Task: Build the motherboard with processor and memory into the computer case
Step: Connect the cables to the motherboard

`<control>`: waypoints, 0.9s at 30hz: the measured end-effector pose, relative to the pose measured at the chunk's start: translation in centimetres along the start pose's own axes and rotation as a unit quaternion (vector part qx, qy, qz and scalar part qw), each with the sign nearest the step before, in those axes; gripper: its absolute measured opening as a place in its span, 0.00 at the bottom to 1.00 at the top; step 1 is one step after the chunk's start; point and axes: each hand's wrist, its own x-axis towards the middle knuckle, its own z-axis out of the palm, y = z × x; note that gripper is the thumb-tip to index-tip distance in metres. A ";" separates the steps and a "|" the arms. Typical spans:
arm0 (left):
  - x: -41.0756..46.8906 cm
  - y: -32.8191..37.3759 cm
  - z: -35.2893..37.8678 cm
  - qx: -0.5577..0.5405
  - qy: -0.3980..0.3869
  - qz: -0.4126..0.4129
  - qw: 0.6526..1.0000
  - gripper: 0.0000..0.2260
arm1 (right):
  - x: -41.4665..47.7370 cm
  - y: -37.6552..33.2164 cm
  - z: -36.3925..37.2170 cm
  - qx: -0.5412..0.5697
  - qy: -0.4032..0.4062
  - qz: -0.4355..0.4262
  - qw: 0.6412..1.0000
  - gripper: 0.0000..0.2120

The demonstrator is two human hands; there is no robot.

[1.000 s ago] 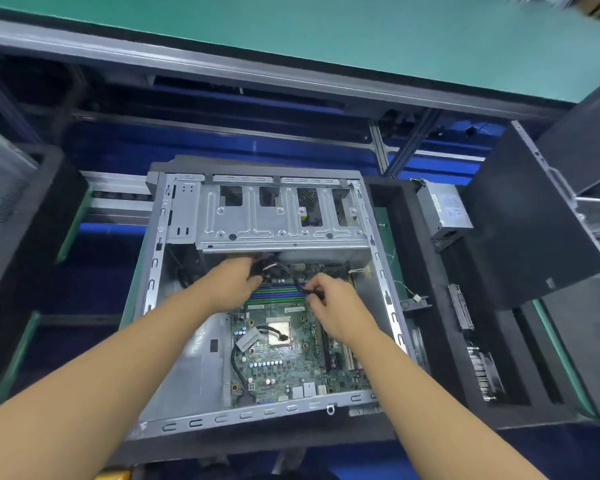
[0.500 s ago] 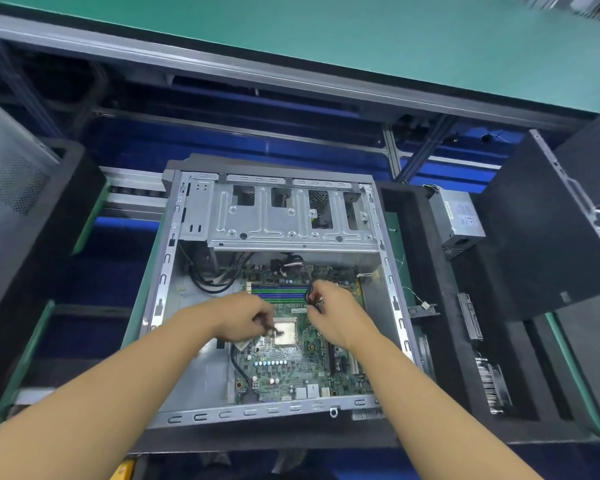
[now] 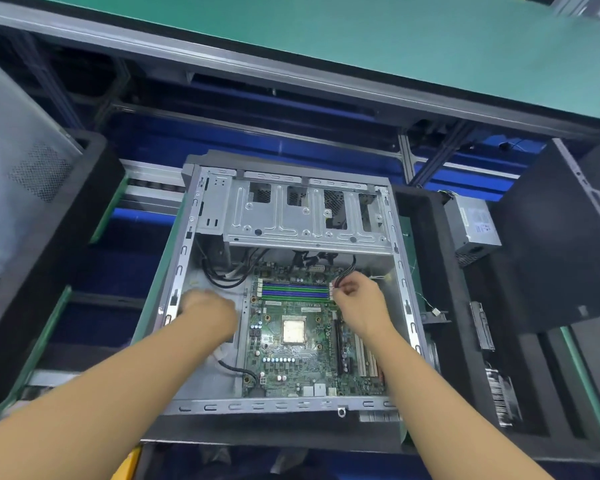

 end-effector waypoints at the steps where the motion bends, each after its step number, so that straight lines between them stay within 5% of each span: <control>1: 0.0 0.2 -0.3 -0.002 0.048 -0.016 0.999 0.19 | 0.2 -0.1 -0.1 0.004 0.017 0.004 1.000 0.02; 8: 1.7 1.8 -1.4 -0.256 0.156 0.065 0.952 0.05 | 2.2 -2.5 1.8 0.074 -0.050 0.018 0.996 0.05; 13: 2.5 2.5 0.0 -0.291 0.128 0.036 0.948 0.26 | 3.4 -4.6 3.7 0.321 -0.173 0.100 0.926 0.03; 15: 2.6 2.2 0.5 -0.268 0.123 0.014 0.955 0.35 | 3.8 -5.5 4.5 0.324 -0.193 0.112 0.919 0.03; 18: 3.0 1.6 0.8 -0.269 0.094 0.003 0.959 0.45 | 4.5 -6.3 5.2 0.282 -0.175 0.117 0.936 0.06; 21: 3.3 1.3 0.3 -0.305 0.064 0.022 0.950 0.44 | 5.7 -6.2 4.9 0.225 -0.124 0.129 0.958 0.14; 27: 3.2 0.5 -0.9 -0.479 0.032 0.052 0.876 0.46 | 7.6 -3.6 2.3 0.264 -0.046 0.203 0.942 0.13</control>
